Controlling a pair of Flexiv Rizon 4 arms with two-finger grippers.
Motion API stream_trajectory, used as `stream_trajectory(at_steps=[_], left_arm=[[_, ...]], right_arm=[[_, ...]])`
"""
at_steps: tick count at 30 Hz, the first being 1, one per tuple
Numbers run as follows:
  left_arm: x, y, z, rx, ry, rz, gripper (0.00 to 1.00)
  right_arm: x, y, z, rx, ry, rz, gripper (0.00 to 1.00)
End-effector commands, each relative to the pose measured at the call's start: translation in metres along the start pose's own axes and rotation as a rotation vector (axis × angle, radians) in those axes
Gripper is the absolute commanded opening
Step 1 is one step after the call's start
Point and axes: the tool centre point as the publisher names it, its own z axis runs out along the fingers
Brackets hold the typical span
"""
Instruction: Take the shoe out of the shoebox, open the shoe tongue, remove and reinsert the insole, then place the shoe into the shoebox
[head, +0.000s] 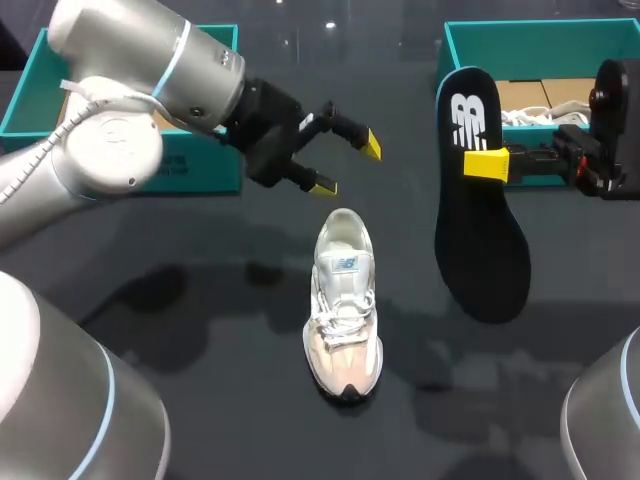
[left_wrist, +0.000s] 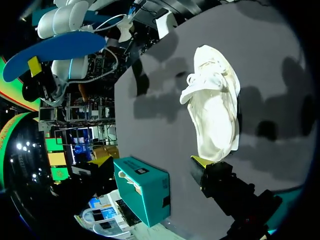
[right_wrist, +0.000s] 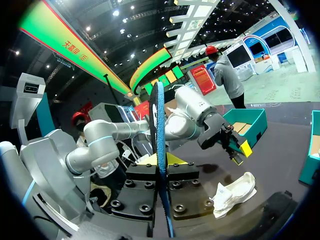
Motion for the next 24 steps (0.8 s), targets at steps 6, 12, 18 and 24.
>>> stream_trajectory(at_steps=[6, 12, 18, 24], left_arm=[[0.004, -0.004, 0.001, -0.043, -0.095, 0.026, 1.00], [-0.009, -0.011, -0.003, -0.080, -0.243, 0.037, 1.00], [-0.008, -0.004, -0.016, -0.117, -0.357, -0.002, 1.00], [-0.013, 0.002, -0.025, -0.098, -0.407, -0.080, 1.00]], right_arm=[[0.004, -0.003, -0.001, -0.004, -0.008, 0.001, 0.00], [-0.017, 0.010, -0.004, -0.026, -0.016, 0.068, 0.00], [-0.052, 0.028, -0.007, -0.056, -0.023, 0.172, 0.00], [-0.070, 0.034, -0.012, -0.069, -0.051, 0.216, 0.00]])
